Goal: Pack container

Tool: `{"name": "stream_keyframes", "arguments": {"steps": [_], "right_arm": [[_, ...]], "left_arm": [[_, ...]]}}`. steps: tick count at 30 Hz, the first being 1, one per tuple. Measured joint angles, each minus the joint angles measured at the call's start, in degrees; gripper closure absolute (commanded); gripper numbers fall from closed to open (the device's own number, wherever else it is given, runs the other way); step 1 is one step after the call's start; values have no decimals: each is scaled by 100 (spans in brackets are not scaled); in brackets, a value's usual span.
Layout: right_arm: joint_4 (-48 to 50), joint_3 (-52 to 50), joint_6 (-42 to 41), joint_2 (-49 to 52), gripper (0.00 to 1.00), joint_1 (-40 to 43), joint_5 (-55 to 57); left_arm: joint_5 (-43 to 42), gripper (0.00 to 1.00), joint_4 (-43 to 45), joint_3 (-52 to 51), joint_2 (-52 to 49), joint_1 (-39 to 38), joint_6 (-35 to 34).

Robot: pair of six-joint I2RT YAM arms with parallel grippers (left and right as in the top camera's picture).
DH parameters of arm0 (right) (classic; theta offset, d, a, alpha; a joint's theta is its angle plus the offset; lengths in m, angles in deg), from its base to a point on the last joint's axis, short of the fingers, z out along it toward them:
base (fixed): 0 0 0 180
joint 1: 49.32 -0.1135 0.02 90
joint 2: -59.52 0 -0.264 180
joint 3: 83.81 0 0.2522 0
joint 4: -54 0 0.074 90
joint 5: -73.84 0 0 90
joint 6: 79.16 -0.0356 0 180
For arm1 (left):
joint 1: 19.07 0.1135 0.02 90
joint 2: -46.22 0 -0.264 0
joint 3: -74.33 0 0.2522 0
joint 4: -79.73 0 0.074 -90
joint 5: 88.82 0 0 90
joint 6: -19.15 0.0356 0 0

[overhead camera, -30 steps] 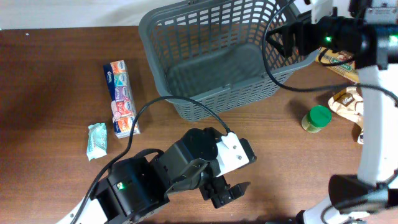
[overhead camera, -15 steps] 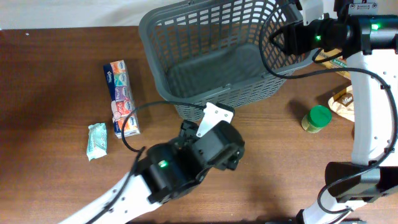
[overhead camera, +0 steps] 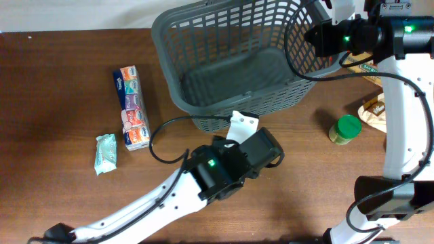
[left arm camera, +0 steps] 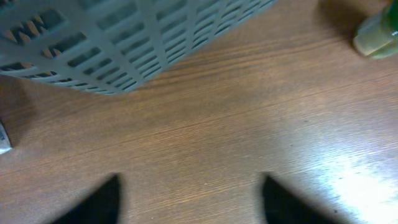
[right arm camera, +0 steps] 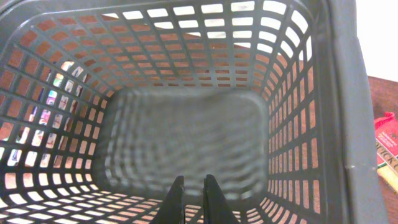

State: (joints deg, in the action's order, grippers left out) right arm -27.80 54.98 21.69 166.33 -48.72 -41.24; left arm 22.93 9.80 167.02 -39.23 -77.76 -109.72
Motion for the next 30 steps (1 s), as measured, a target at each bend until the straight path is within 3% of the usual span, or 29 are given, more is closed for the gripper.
{"name": "stream_keyframes", "arguments": {"steps": [18,30], "right_arm": [[-7,0,-39,190,96,0,728],[-164,0,-37,382,96,0,951]], "left_arm": [[643,98,330,4,-221,37,-153],[721,98,634,4,-221,540,-280]]}}
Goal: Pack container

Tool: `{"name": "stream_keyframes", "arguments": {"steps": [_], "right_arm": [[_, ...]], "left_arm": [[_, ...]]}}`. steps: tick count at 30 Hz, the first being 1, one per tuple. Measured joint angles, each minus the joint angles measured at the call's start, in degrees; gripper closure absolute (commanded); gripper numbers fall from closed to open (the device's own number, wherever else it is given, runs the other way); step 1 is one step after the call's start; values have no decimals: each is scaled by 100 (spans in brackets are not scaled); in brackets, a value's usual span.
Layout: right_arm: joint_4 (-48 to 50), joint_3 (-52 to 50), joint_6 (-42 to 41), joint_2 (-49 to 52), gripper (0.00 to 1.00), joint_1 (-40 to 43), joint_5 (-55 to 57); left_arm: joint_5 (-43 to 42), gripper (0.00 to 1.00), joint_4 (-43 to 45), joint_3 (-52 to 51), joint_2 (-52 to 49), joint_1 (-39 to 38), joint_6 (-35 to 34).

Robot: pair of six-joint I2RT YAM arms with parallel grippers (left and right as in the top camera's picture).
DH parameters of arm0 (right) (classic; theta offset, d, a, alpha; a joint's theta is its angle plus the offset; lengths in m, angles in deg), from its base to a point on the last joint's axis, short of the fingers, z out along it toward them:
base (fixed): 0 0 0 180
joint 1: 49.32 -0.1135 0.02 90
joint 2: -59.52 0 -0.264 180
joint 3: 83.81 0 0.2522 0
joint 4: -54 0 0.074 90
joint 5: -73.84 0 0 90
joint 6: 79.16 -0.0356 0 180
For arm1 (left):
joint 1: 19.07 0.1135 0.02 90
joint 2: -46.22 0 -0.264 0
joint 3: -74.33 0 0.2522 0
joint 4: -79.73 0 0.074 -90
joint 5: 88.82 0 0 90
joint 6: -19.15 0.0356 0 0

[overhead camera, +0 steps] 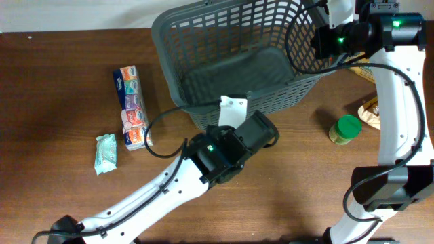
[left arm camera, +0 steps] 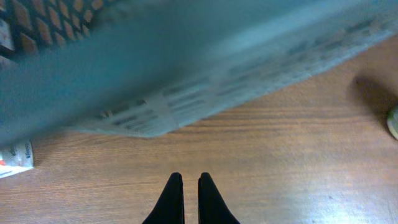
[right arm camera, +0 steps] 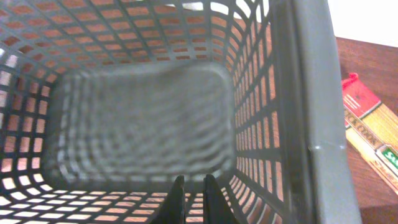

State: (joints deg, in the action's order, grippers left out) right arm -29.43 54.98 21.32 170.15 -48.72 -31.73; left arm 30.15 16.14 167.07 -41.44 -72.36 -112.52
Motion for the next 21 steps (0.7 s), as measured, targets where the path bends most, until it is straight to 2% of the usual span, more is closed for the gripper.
{"name": "stream_keyframes", "arguments": {"steps": [21], "right_arm": [[-450,0,-2,0,96,0,227]], "left_arm": [[0,98,188,0,0,481,2]]}}
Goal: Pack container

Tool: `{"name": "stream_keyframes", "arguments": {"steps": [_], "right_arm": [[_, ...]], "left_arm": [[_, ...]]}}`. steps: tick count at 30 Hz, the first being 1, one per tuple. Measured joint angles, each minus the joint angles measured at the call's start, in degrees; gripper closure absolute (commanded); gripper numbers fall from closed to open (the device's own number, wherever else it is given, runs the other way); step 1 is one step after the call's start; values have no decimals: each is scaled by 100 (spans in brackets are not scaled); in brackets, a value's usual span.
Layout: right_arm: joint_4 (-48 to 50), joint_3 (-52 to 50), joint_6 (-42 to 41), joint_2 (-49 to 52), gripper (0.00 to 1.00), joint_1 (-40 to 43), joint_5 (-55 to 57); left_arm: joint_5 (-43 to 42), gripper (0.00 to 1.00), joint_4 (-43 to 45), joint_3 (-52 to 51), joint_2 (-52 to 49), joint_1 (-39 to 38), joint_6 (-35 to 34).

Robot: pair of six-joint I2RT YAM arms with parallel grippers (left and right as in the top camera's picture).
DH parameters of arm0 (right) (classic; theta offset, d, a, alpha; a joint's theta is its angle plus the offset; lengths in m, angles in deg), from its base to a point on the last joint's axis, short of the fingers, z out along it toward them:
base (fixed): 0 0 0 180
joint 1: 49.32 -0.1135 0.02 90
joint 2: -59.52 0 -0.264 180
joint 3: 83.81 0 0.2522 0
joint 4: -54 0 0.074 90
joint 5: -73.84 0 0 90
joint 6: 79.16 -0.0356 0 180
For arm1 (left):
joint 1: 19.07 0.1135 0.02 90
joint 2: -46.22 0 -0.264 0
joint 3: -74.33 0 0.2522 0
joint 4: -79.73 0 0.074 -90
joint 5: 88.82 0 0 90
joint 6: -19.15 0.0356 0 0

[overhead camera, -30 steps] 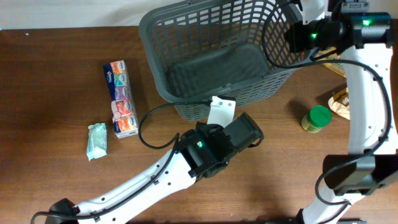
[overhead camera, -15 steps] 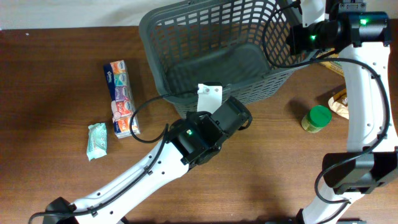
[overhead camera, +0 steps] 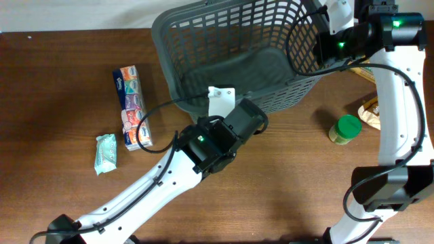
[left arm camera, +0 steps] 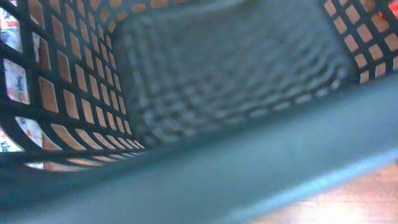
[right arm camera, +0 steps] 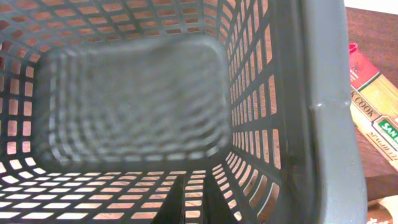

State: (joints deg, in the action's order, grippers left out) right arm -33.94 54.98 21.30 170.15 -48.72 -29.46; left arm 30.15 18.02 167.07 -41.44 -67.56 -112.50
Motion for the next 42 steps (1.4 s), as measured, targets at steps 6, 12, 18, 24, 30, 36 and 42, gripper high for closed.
{"name": "stream_keyframes", "arguments": {"steps": [6,12,18,24,30,36,42], "right_arm": [[-81,0,0,0,96,0,0],[-195,0,-4,0,96,0,0],[-249,0,2,0,96,0,0],[-295,0,-2,0,96,0,0],[-334,0,0,0,96,0,0],[-435,0,0,0,96,0,0],[-474,0,0,0,96,0,-4]], "left_arm": [[-2,98,92,0,0,101,-2],[-2,98,109,0,0,284,-2],[0,98,109,0,0,496,-2],[0,98,109,0,0,688,-2],[2,98,109,0,0,723,0],[70,98,109,0,0,734,24],[111,98,109,0,0,896,28]]}}
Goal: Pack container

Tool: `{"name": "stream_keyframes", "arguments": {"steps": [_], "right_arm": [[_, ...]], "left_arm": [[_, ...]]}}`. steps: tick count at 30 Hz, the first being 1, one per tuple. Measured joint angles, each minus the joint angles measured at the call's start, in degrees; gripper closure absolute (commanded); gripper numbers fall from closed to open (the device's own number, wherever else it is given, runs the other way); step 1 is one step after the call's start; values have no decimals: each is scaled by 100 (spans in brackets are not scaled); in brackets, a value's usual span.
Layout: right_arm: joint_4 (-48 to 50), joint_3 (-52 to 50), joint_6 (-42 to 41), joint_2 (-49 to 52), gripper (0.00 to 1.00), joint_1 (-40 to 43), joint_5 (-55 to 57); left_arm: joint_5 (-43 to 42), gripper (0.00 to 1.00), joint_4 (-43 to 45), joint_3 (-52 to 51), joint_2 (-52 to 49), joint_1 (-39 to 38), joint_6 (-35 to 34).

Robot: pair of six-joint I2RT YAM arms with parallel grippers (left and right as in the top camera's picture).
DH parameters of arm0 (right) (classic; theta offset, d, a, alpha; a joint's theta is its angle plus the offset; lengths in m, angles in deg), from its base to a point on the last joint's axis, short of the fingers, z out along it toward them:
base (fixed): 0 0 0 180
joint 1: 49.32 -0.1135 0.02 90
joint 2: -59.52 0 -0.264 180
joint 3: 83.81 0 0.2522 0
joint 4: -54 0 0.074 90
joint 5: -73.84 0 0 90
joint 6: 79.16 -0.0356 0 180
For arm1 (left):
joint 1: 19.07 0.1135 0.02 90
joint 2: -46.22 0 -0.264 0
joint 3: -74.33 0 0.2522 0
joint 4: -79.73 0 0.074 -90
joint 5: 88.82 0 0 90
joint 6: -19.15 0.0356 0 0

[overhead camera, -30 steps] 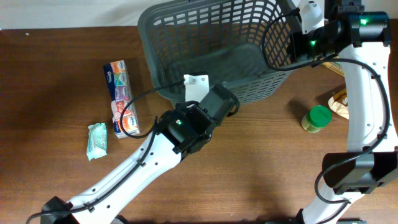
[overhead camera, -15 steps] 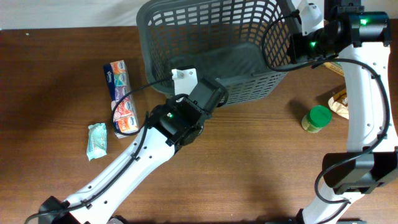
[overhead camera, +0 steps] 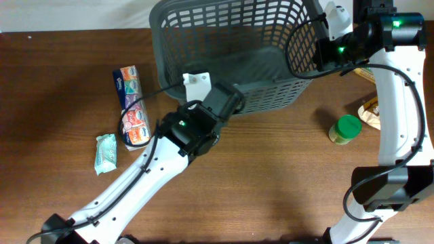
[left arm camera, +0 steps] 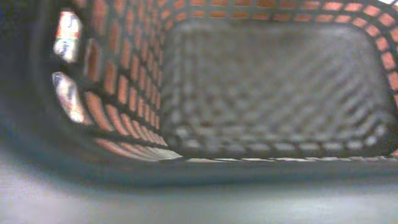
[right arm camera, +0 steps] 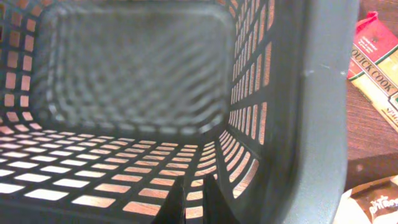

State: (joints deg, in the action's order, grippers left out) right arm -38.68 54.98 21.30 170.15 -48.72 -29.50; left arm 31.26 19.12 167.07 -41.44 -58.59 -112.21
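The grey mesh basket point(overhead camera: 271, 91) stands at the back of the table, its far rim cut off by the frame. My left gripper point(overhead camera: 198, 83) is at the basket's front-left rim. The left wrist view looks over the blurred rim into the bare basket floor point(left arm camera: 267, 87), and the fingers are hidden. My right gripper point(right arm camera: 196, 188) hangs inside the basket by its right wall point(right arm camera: 311, 112), shut, with nothing seen between the fingers.
A colourful tissue pack point(overhead camera: 131, 107) and a small teal packet point(overhead camera: 106, 153) lie left of the basket. On the right are a green-lidded jar point(overhead camera: 346, 129), a brown snack bag point(overhead camera: 373, 112) and a red-and-green box point(right arm camera: 379, 43).
My left gripper has moved left and farther back along the basket's front wall to its front-left rim. The basket has shifted toward the back and stands squarer. The right gripper stays shut inside it.
My left gripper was open over the table in front of the basket, then shut just before its front wall, then up at the front rim looking inside, and now at the front-left rim. The right gripper stayed shut inside the basket, which turned and moved back.
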Motion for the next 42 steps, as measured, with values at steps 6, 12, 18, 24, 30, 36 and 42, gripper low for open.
{"name": "stream_keyframes", "arguments": {"steps": [6,12,18,24,30,36,42], "right_arm": [[-31,2,2,0,96,-2,-20],[-66,2,-7,0,96,-2,-22],[-129,2,-94,0,96,-2,-31],[-195,2,-168,0,96,-2,-46],[-247,2,-175,0,96,-2,-63],[-260,2,-175,0,96,-2,-66],[-260,2,-181,0,96,-2,-66]], "left_arm": [[26,98,0,0,0,286,20],[42,98,0,0,0,396,17],[42,98,0,0,0,393,20],[39,98,0,0,0,433,20],[42,98,0,0,0,597,20],[44,97,0,0,0,684,20],[48,91,0,0,0,695,24]]}}
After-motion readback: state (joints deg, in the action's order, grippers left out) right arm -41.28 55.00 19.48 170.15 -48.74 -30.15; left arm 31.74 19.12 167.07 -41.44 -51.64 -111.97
